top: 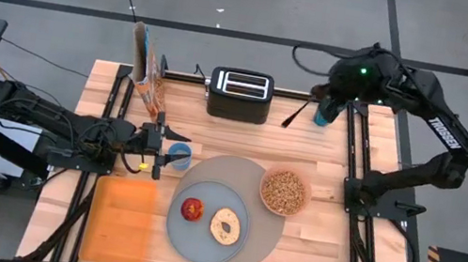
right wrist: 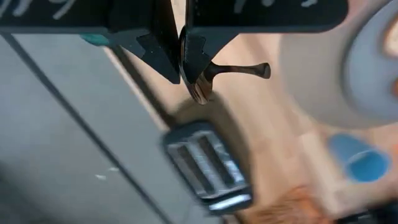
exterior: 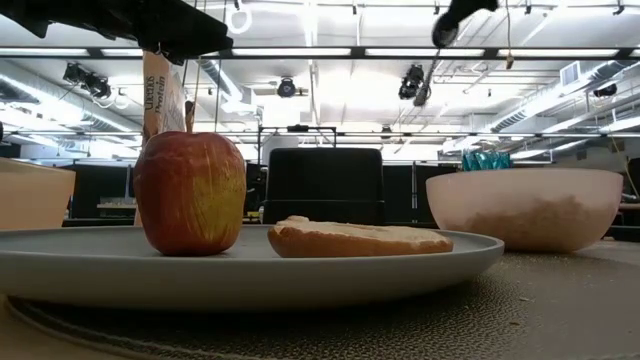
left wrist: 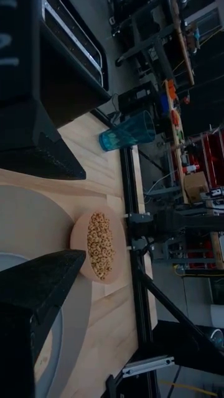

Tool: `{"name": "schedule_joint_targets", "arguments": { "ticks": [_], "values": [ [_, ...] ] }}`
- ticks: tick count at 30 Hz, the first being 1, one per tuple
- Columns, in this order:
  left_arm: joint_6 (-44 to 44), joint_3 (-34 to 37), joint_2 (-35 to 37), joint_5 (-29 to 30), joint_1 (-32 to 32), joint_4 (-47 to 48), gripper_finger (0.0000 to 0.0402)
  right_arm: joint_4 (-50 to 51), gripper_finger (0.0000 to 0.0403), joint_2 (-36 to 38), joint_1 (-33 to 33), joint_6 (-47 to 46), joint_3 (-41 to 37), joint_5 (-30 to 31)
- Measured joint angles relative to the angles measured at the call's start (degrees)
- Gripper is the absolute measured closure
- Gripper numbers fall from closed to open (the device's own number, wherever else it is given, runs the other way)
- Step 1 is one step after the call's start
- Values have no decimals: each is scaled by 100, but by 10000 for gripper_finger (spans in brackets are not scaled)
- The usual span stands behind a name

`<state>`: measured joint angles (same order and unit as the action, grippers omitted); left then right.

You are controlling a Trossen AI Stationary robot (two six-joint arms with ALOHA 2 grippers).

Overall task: Arrange a breakfast setting
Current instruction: Put the black spoon on the table mat to the right of the blue plate

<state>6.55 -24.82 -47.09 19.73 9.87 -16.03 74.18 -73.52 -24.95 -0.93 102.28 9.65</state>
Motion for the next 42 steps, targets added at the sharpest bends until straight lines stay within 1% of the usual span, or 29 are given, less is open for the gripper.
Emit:
{"name": "schedule_joint_targets", "arguments": {
  "ticks": [2, 7, 9, 13, 18, 21, 28, 34, 42],
  "values": [
    [-7, 0, 0, 0, 2, 0, 198, -90, 386, -106, 183, 76, -97, -267],
    [4, 0, -2, 0, 2, -35, 198, -304, 386, -496, 536, 419, -455, -1387],
    [3, 0, -2, 0, 2, -44, 198, -348, 386, -728, 640, 582, -543, -1713],
    [-2, 0, 0, 0, 2, -42, 198, -568, 386, -1305, 830, 859, -575, -2242],
    [-20, 0, 0, 0, 2, -42, 198, -895, 386, -2092, 1122, 1258, -577, -3128],
    [-20, 0, 0, 0, 2, -42, 198, -895, 386, -2518, 1271, 1502, -577, -3521],
    [-229, 0, -2, -2, 4, -11, 198, -948, 386, -3350, 1578, 1822, -579, -3928],
    [-291, 0, -2, -2, 2, 20, 198, -1090, 386, -3827, 1770, 2005, -579, -3947],
    [-376, 0, -2, -2, 6, 106, 198, -1355, 386, -4417, 1867, 2064, -579, -3924]
  ]
}}
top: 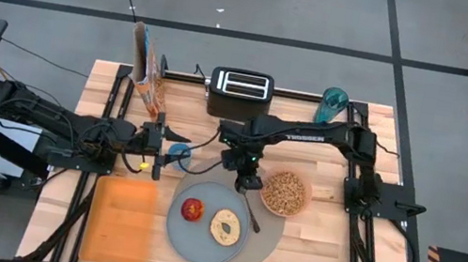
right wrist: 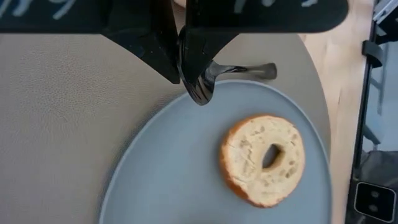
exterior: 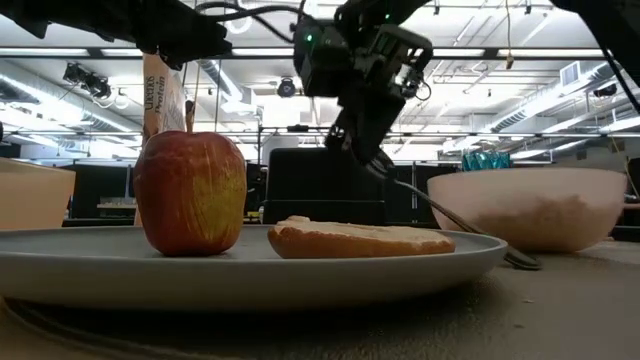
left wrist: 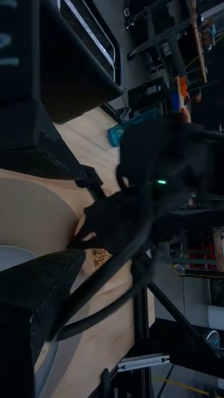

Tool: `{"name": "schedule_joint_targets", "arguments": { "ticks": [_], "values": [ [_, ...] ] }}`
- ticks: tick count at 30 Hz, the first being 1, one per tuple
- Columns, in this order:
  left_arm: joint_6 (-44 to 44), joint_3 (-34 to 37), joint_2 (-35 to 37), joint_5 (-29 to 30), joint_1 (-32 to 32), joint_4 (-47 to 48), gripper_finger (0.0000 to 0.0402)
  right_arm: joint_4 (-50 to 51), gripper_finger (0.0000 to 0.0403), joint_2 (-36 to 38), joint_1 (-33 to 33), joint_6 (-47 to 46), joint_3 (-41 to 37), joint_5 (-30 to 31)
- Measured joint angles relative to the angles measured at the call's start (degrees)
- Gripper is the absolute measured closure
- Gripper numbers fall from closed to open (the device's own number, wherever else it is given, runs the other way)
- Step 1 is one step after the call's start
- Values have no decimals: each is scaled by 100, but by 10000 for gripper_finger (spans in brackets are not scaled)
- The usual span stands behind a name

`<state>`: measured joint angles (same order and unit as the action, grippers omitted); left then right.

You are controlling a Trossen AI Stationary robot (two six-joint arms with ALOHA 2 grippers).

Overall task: Arrange a breakfast setting
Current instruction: Put the black spoon on the table mat to the right of the blue plate, then return to Home Position

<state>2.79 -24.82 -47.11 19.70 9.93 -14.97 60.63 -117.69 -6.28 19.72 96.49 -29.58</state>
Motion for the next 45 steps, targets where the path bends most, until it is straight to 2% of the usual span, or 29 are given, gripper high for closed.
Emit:
{"name": "schedule_joint_targets", "arguments": {
  "ticks": [9, 15, 21, 24, 28, 32, 37, 39, 45],
  "values": [
    [85, 0, 0, 2, 191, -8, 198, -60, 365, -127, 11, -165, -130, 95],
    [133, 1, 0, 2, 193, -9, 198, -15, 327, -124, -10, -317, -156, 768],
    [137, 2, 0, 4, 193, -12, 198, 414, 282, -102, -158, -324, 124, 814],
    [270, 2, 34, 64, 193, -3, 198, 391, 267, 98, -233, -314, 201, 1056],
    [345, 4, 274, 166, 193, 35, 198, -65, 264, 785, -435, -333, -7, 1031],
    [219, 4, 659, 170, 211, 30, 198, -951, 265, 1825, -547, -636, -751, 1291],
    [269, 35, 971, 551, 521, 280, 198, -2530, 265, 3214, -391, -1215, -2320, 2202],
    [281, 332, 975, 829, 685, 203, 198, -3212, 265, 3749, -220, -1400, -2978, 2611],
    [203, 1314, 1196, 989, 1042, -1131, 198, -4773, 266, 5235, 252, -1828, -4645, 3580]
  ]
}}
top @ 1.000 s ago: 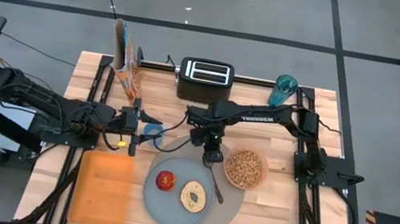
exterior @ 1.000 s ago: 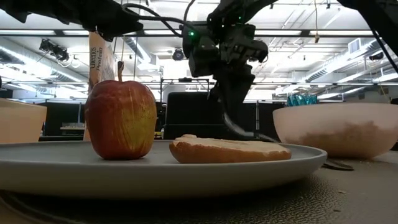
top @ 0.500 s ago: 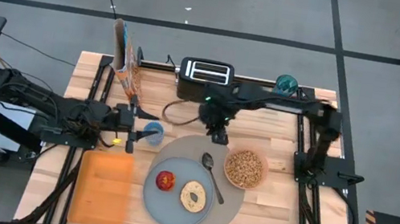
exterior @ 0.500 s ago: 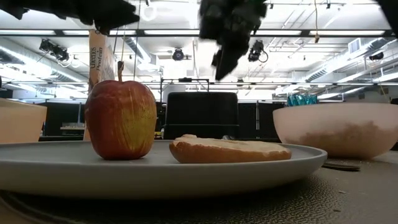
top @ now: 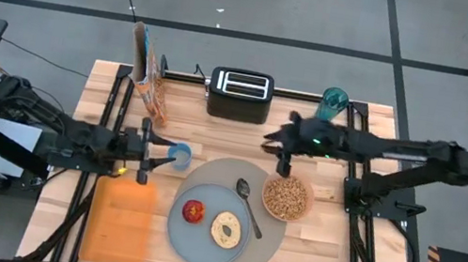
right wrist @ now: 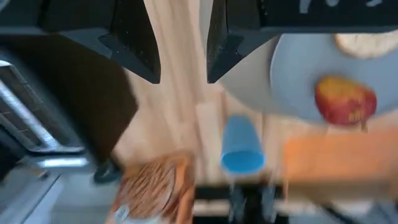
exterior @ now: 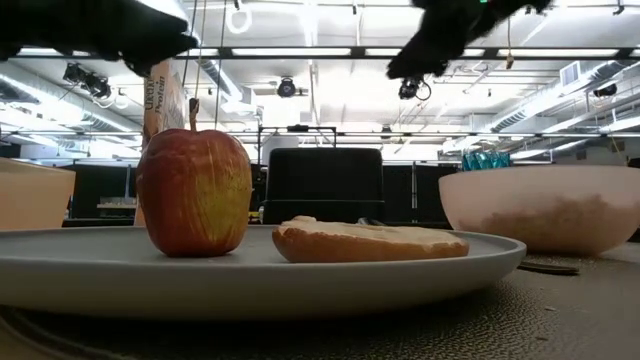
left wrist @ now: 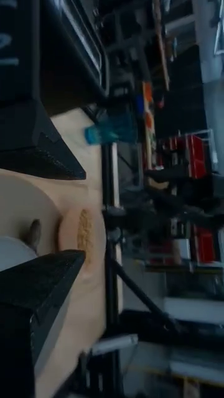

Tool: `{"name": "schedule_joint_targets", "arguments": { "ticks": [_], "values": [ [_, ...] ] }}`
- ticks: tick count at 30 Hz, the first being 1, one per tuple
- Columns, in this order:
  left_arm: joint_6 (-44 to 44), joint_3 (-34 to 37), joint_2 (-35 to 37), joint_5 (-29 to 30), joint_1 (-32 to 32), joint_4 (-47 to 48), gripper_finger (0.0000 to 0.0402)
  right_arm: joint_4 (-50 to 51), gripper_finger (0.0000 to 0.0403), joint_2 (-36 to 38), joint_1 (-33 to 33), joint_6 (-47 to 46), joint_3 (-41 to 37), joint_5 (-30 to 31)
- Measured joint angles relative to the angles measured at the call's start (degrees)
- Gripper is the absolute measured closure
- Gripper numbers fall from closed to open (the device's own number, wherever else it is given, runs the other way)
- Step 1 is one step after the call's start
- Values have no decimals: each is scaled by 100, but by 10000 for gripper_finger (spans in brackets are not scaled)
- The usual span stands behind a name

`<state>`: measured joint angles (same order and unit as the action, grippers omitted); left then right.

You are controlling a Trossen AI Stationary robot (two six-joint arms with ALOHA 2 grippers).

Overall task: Arrange a breakfast setting
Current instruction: Return to Home Position

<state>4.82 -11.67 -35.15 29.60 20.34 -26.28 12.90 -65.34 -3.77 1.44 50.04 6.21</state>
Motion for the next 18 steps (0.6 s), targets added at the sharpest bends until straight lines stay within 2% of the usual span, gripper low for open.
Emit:
{"name": "schedule_joint_targets", "arguments": {
  "ticks": [3, 9, 13, 18],
  "values": [
    [-125, 382, 218, -173, 143, -263, 198, -896, 266, 626, 329, -178, -829, 321],
    [-147, 778, 538, -963, 236, -649, 198, -2096, 266, 1571, 793, -136, -2091, 621],
    [9, 850, 576, -1035, 91, -857, 198, -2872, 266, 2194, 833, 139, -2826, 617],
    [235, 948, 581, -1034, -386, -1154, 198, -3478, 266, 3040, 709, 172, -3654, 615]
  ]
}}
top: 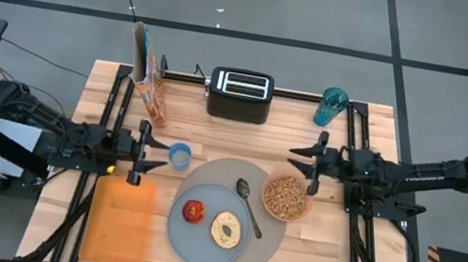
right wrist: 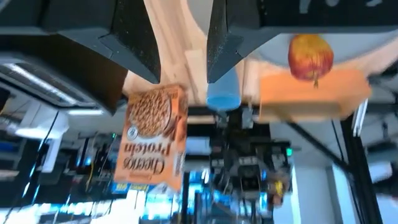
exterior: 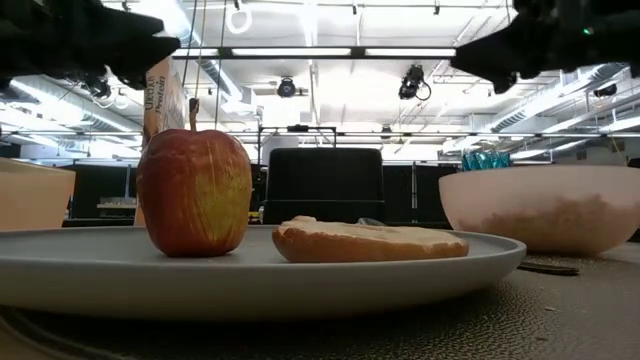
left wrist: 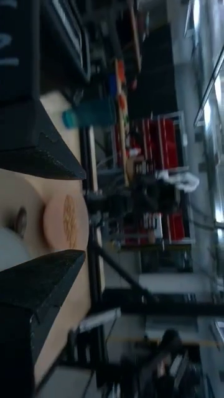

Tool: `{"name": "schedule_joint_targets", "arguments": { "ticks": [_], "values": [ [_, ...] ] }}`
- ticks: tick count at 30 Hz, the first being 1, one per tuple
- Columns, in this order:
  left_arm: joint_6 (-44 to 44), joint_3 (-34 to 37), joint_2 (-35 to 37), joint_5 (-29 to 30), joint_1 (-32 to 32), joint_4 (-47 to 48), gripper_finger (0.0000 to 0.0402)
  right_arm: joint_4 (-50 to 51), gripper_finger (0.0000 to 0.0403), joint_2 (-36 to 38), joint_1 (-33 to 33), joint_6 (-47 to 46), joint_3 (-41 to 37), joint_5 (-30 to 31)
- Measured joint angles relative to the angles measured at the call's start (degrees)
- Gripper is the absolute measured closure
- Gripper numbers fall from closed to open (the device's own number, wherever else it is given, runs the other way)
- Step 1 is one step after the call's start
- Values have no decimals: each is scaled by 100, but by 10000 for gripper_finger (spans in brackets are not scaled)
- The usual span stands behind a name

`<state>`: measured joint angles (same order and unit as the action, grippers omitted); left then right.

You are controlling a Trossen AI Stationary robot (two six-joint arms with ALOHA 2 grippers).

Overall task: Arrange a breakfast setting
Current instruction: Return to Home Position

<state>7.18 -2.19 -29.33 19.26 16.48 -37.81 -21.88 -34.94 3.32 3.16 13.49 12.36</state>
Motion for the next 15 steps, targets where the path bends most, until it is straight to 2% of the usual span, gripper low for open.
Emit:
{"name": "schedule_joint_targets", "arguments": {
  "ticks": [6, 12, 15],
  "values": [
    [63, 170, 332, -176, -496, 123, 198, 6, 266, 1085, -133, 19, -539, -20],
    [236, 170, 934, -229, -502, 421, 198, 605, 266, 2183, -186, -181, -808, -15],
    [256, 170, 1222, -102, -502, 850, 198, 583, 266, 2564, -186, -262, -1018, 152]
  ]
}}
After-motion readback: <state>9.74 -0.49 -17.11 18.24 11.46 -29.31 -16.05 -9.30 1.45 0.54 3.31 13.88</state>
